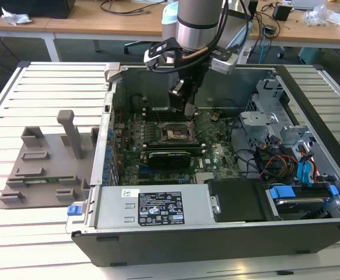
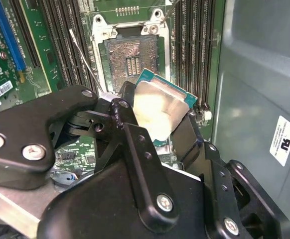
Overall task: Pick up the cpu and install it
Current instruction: 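Place the cpu into insertion slot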
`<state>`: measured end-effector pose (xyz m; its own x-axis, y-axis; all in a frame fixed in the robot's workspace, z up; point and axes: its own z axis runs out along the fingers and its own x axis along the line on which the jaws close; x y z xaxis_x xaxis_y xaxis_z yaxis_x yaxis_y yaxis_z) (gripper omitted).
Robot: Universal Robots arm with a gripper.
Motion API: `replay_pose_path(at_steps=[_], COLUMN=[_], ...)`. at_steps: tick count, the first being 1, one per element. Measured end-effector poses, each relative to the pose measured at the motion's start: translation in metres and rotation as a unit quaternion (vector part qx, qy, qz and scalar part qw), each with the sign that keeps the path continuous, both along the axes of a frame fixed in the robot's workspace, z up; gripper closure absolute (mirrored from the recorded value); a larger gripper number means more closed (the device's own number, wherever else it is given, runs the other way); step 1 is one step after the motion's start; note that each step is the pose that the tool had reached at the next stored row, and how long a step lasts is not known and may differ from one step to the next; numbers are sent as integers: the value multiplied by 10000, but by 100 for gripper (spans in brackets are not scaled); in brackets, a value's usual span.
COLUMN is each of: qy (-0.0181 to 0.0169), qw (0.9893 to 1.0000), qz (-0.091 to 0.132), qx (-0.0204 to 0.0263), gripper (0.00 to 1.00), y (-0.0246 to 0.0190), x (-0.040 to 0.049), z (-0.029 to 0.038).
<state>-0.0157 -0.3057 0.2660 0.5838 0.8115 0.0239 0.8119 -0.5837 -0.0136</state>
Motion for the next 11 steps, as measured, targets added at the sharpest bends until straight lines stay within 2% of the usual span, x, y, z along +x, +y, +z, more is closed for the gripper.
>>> replay_pose_path(at_steps=[3, 6, 11], qy=[0, 0, 0], qw=[9999, 9994, 9985], qz=[-118, -332, -548], qx=[0, 0, 0], gripper=[45, 45, 45], y=[0, 0, 0], x=[0, 0, 0], z=[0, 0, -1])
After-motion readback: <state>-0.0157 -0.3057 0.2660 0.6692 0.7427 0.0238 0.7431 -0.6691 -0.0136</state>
